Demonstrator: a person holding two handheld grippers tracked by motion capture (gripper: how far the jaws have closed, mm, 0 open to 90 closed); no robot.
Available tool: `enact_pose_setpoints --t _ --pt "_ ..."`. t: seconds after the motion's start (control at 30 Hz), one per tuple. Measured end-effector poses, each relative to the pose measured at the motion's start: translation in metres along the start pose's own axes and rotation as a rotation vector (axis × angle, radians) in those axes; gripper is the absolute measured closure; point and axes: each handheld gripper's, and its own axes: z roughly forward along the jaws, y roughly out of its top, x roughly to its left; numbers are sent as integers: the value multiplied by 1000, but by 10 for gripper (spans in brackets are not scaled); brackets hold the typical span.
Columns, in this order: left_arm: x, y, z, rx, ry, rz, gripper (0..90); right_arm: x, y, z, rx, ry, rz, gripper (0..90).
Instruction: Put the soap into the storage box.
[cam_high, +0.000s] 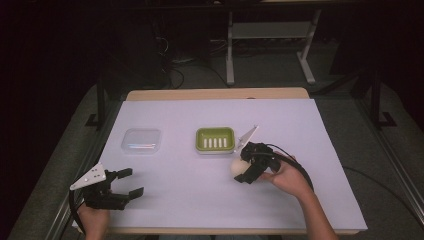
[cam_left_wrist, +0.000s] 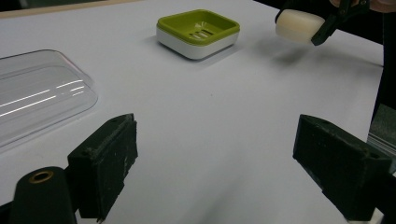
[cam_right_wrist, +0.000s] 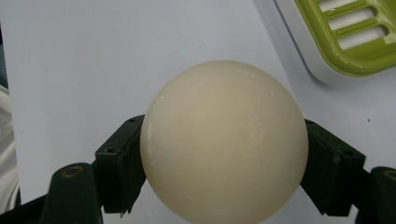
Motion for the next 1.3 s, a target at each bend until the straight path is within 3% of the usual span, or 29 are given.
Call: enact_pose_setpoints --t 0.93,1.3 --pt "0 0 0 -10 -2 -3 131 -21 33 -4 -41 33 -6 238" --pt "0 0 -1 -15 1 -6 131 -27 50 0 -33 41 -19 238"
